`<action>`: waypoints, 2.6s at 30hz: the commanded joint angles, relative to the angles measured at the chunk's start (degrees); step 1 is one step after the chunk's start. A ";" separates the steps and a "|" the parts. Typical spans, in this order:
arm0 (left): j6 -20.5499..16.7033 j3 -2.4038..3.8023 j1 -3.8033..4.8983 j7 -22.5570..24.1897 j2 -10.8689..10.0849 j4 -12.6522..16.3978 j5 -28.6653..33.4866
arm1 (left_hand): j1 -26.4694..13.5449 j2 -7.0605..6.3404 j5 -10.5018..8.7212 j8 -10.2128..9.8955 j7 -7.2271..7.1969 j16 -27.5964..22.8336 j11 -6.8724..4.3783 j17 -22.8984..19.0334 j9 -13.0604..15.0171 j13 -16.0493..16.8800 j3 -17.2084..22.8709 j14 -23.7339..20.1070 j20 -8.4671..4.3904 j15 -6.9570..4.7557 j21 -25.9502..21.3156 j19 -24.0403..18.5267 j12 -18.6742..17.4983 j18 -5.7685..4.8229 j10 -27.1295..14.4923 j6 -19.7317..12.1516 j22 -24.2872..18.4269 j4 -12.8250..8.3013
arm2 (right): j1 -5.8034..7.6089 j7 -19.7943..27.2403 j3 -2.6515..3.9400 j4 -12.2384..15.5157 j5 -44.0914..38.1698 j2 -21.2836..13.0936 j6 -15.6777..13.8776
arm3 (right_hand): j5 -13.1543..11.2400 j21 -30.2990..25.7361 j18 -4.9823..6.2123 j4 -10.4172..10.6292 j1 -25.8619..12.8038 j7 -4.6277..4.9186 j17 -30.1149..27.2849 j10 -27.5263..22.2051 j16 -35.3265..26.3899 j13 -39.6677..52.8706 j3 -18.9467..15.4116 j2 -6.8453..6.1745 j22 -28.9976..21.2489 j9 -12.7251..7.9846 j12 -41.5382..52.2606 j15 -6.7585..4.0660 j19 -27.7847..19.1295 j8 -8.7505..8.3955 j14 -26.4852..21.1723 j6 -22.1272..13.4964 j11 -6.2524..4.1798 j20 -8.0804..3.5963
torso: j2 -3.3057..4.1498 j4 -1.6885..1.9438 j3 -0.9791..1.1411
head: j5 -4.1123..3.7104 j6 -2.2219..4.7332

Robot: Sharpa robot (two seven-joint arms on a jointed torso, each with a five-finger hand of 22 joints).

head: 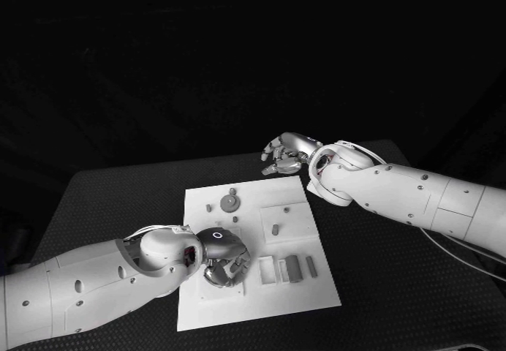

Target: Assemble the parts on the task board

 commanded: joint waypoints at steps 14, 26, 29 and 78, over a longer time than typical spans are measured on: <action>1.17 0.02 -0.04 0.48 0.04 0.12 1.16 | -0.58 -1.06 -0.03 -0.81 -0.21 0.23 -0.03 -0.15 -0.47 -0.33 0.02 -0.12 -0.03 -0.01 0.23 0.15 0.50 0.81 -0.69 -1.61 1.28 0.20 | -0.05 0.45 -0.01 -0.12 -0.02 0.11 0.61 | 0.32 -0.31 1.74 0.17 -0.73 0.87 0.06 -0.12 -0.08 -0.09 -0.19 0.11 0.45 0.06 0.38 0.13 -0.01 -0.23 -0.26 -0.58 0.24 -0.36 | -0.01 0.02 -0.01 | -0.09 -0.13; 0.87 0.01 -0.05 0.58 0.13 -0.25 0.07 | 0.17 0.89 -0.01 0.77 0.21 0.58 -0.25 -0.17 -0.11 -0.68 1.04 0.11 -0.13 -0.21 0.51 0.40 1.01 0.94 -0.24 1.18 1.35 0.23 | -0.06 0.45 -0.01 -0.06 0.07 0.10 0.57 | 0.32 -0.33 1.74 0.17 -0.77 0.86 0.06 -0.13 -0.08 -0.11 -0.16 0.13 0.45 0.06 0.41 0.13 0.00 -0.24 -0.26 -0.58 0.23 -0.37 | 0.00 0.07 0.00 | -0.09 -0.07; 0.78 0.01 -0.05 0.64 0.17 -0.31 -0.57 | 0.51 1.49 -0.02 1.09 0.35 0.68 -0.34 -0.17 -0.08 -0.80 1.29 0.22 -0.19 -0.29 0.63 0.50 1.13 0.95 -0.04 1.84 1.37 0.08 | -0.06 0.45 -0.01 -0.06 0.12 0.09 0.56 | 0.32 -0.33 1.74 0.18 -0.78 0.86 0.06 -0.13 -0.08 -0.12 -0.16 0.13 0.45 0.06 0.41 0.13 0.01 -0.25 -0.26 -0.58 0.23 -0.37 | 0.00 0.06 0.00 | -0.08 -0.09; -7.78 0.57 -0.10 2.92 -4.19 0.69 8.27 | -1.28 5.66 0.00 2.05 0.74 1.54 -1.02 -0.30 -0.72 -3.03 1.42 1.78 -1.01 -1.02 2.15 1.34 0.64 0.76 1.85 5.19 1.37 1.17 | -0.43 1.12 -0.05 -0.09 1.17 -0.45 -0.89 | 0.32 -0.41 1.74 0.44 -1.37 0.87 0.05 -0.18 -0.07 -0.27 -0.16 0.16 0.48 0.08 0.54 0.13 0.06 -0.28 -0.26 -0.54 0.24 -0.37 | -0.07 0.10 -0.08 | 0.07 0.67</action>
